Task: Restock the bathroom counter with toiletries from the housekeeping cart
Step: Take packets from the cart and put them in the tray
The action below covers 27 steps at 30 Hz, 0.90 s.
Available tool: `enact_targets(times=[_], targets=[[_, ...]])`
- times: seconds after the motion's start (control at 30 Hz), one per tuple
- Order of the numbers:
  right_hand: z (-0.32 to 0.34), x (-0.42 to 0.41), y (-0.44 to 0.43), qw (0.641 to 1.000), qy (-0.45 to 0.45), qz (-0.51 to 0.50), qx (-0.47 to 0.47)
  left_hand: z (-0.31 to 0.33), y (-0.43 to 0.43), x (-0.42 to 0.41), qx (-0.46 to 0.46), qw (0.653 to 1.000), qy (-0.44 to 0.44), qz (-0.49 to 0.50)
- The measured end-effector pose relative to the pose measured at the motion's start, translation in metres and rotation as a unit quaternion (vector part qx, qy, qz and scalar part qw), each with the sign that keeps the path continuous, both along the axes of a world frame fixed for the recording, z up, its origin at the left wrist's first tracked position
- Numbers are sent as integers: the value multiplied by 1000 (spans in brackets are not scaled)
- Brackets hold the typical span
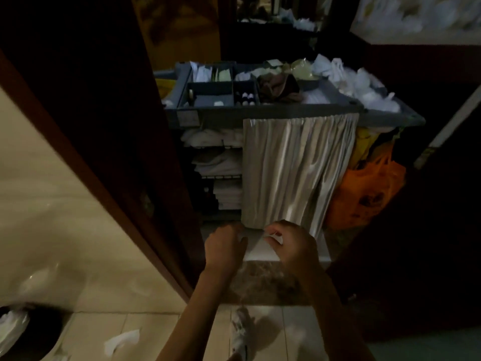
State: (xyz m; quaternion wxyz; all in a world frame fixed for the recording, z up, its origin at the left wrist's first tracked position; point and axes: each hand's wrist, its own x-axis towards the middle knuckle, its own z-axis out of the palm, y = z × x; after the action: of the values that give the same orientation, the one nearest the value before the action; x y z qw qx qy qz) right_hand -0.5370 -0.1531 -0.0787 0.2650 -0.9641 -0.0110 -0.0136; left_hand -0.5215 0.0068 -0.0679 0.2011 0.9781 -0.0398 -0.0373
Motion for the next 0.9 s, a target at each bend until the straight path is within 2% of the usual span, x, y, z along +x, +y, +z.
enact_targets(times=[0.1,0.27,0.4,0.63,0.9], targets=[[14,65,-4,999,-43,-10,21,13,-7,68,-1,1000,-15,4],[21,140,-13,999,0,-17,34,9,-17,137,-37,999,-19,24],[14,190,-20,999,25,2,38,-1,-26,182,-30,999,17,10],[20,319,-47,995,46,76,35,4,-51,294,-64,994,14,84],[51,438,-104,995,5,93,36,33,-118,403,-110,987,-92,73]])
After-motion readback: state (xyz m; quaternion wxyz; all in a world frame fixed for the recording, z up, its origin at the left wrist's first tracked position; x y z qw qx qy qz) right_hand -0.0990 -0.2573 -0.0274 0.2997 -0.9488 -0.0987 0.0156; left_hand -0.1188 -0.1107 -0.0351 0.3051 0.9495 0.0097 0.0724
